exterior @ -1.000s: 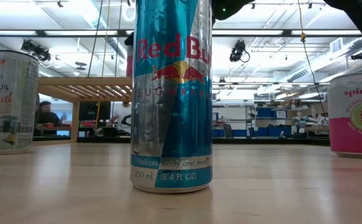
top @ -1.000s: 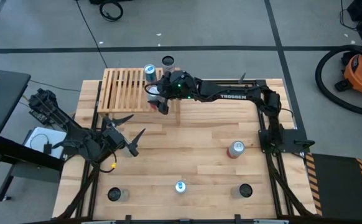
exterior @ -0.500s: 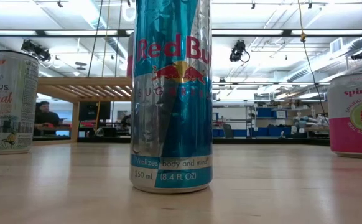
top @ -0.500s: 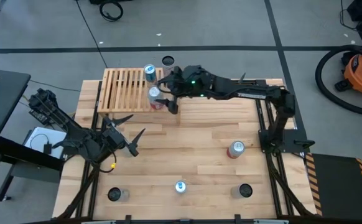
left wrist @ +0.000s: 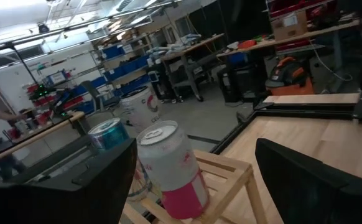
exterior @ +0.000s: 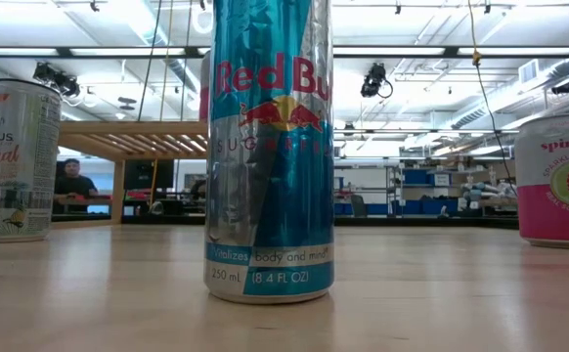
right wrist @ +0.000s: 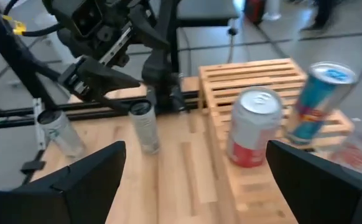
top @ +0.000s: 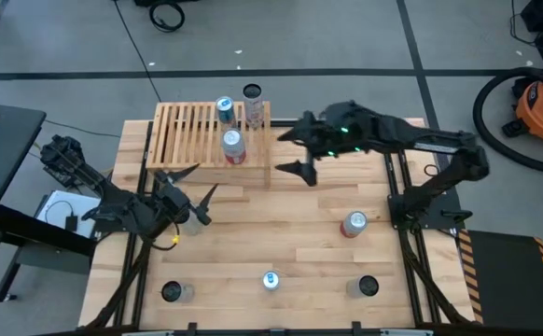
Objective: Place canned beverage on shelf
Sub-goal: Put the top pink white soda can on the shelf
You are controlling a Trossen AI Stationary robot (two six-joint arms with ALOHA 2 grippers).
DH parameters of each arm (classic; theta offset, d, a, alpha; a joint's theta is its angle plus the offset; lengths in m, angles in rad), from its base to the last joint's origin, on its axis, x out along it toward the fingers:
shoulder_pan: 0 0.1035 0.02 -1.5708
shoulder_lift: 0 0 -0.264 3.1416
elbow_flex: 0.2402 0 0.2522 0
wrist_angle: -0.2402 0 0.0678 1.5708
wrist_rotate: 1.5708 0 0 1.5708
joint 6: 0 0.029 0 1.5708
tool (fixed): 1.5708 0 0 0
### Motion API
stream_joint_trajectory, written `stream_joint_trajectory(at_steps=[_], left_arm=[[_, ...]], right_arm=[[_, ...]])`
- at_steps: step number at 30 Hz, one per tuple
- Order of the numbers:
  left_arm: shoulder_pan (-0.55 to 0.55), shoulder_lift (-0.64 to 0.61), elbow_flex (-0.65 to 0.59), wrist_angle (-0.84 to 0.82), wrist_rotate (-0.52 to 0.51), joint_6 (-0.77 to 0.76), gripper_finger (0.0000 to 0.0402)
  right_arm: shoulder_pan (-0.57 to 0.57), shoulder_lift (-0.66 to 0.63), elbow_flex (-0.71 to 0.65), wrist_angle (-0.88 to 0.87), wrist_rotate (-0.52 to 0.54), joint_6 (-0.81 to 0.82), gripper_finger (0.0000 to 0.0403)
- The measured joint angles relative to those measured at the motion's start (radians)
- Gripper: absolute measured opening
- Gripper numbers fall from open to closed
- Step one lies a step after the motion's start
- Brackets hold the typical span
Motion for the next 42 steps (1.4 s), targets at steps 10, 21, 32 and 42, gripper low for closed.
stream_joint_trajectory(at_steps=[10, 21, 32, 42], left_arm=[[0.132, -0.051, 0.000, -0.109, 0.284, -0.079, 0.0334], [0.359, -0.133, 0.000, -0.386, 0.518, -0.250, 0.0334], [0.539, -0.155, 0.000, -0.430, 0.726, -0.278, 0.0334], [0.629, -0.157, -0.001, -0.469, 0.834, -0.337, 0.0334]], right_arm=[[0.128, -0.354, -0.543, 0.359, 0.186, 0.078, 0.0399], [0.213, -0.553, -1.072, 0.852, 0.295, 0.104, 0.0399], [0.222, -0.601, -1.274, 0.981, 0.296, 0.105, 0.0399], [0.222, -0.602, -1.412, 1.156, 0.285, 0.015, 0.0399]])
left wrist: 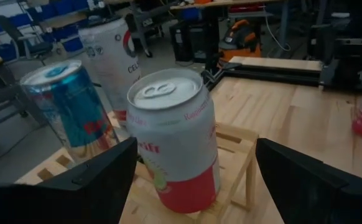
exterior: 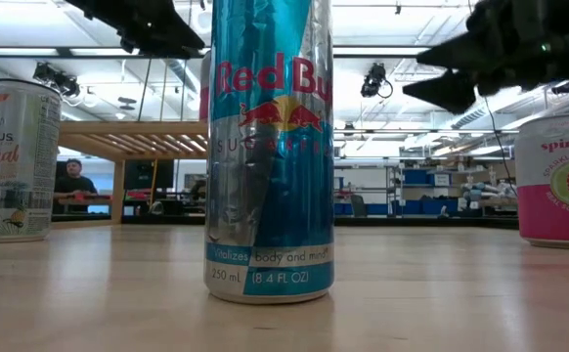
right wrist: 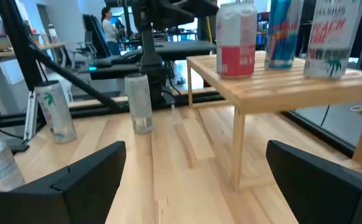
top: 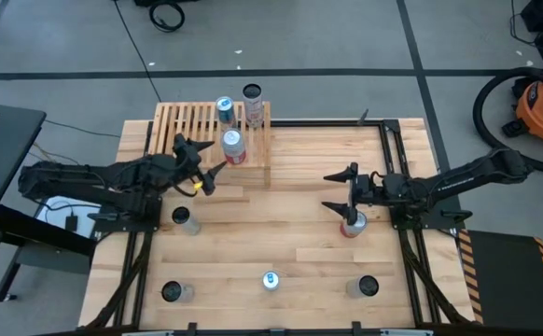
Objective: Place canned beverage on shelf
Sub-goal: Put the top pink white soda can on the shelf
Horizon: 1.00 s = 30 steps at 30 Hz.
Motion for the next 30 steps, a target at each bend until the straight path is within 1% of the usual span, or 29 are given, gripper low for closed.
stream_joint_trajectory(at_steps=[4, 7, 10, 15, 19, 25, 30], left_arm=[[0.021, 0.000, 0.000, -0.027, 0.005, -0.003, 0.0334], [0.047, 0.000, 0.000, -0.023, 0.066, 0.003, 0.0334], [0.084, 0.000, 0.000, -0.013, 0.114, 0.029, 0.0334], [0.154, 0.000, 0.000, -0.011, 0.121, 0.061, 0.0334], [0.183, -0.010, 0.001, -0.018, 0.132, 0.070, 0.0334], [0.203, -0.018, 0.001, -0.014, 0.314, 0.043, 0.0334], [0.203, -0.018, 0.001, -0.020, 0.328, 0.022, 0.0334]], right_arm=[[0.001, 0.000, -0.062, 0.088, 0.006, 0.003, 0.0399], [-0.001, 0.000, -0.094, 0.136, 0.053, -0.011, 0.0399], [-0.005, 0.000, -0.105, 0.138, 0.087, -0.008, 0.0399], [-0.005, 0.001, -0.112, 0.130, 0.081, -0.006, 0.0399], [-0.005, 0.004, -0.112, 0.108, 0.080, -0.005, 0.0399], [-0.005, 0.004, -0.112, 0.115, 0.079, -0.007, 0.0399], [-0.005, 0.004, -0.112, 0.115, 0.079, -0.007, 0.0399]])
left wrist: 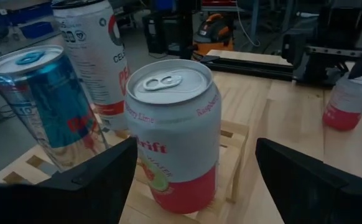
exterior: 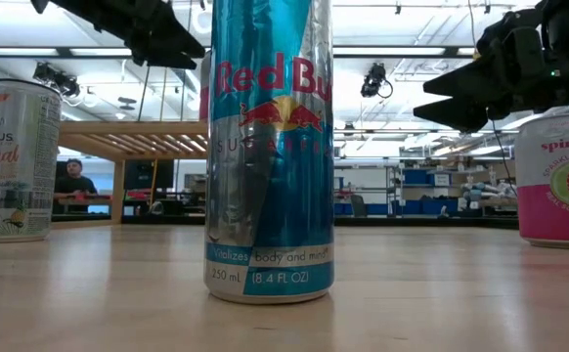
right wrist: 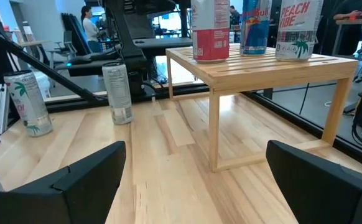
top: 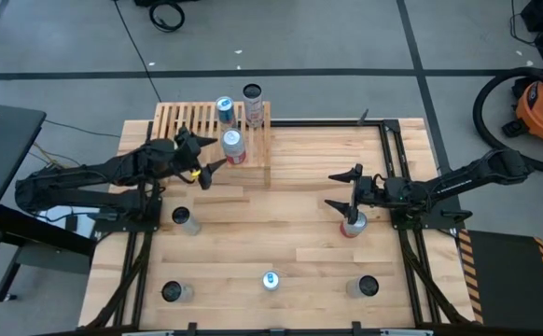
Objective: Place canned beverage on shelf
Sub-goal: Put the top pink white soda can on the shelf
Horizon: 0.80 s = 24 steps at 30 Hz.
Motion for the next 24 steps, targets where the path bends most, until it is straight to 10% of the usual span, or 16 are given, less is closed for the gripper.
stream_joint_trajectory(at_steps=[24], left_arm=[[0.000, 0.001, 0.000, -0.004, 0.094, 0.019, 0.0334]], right_arm=[[0.000, 0.000, 0.000, 0.000, 0.000, 0.000, 0.0399]])
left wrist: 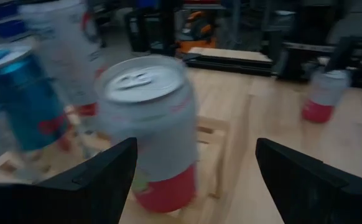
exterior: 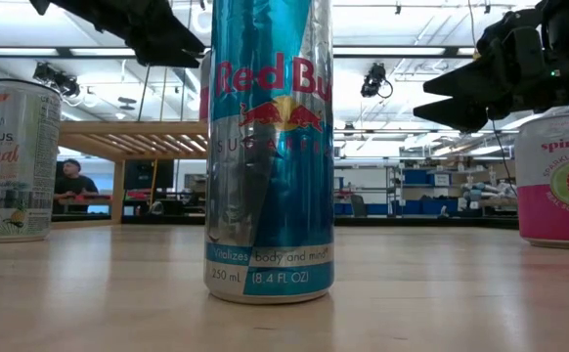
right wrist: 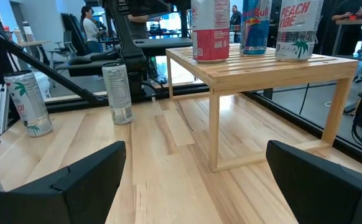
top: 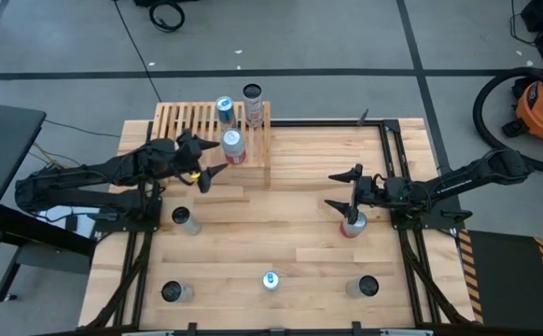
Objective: Place canned beverage on shelf
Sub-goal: Put the top pink white soda can on the shelf
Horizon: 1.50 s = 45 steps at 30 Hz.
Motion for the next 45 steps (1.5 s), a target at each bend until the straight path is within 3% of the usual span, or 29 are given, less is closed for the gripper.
stream_joint_trajectory(at_steps=[8, 15, 25, 29, 36, 45], left_arm=[[0.006, -0.006, 0.000, 0.003, 0.037, 0.031, 0.0339], [0.054, -0.006, 0.000, -0.001, 0.037, 0.007, 0.0395], [0.056, -0.006, 0.000, -0.001, 0.066, 0.007, 0.0400], [0.057, -0.006, 0.000, -0.001, -0.040, -0.059, 0.0400], [0.056, -0.006, 0.000, -0.003, -0.113, -0.085, 0.0400], [0.056, -0.006, -0.001, 0.025, -0.043, -0.026, 0.0400]], right_arm=[[0.000, 0.000, 0.000, 0.000, 0.000, 0.000, 0.0399], [0.000, 0.000, 0.000, 0.000, 0.000, 0.000, 0.0399], [0.000, 0.000, 0.000, 0.000, 0.000, 0.000, 0.0399], [0.000, 0.000, 0.000, 0.000, 0.000, 0.000, 0.0399], [0.000, 0.000, 0.000, 0.000, 0.000, 0.000, 0.0399], [0.000, 0.000, 0.000, 0.000, 0.000, 0.000, 0.0399]])
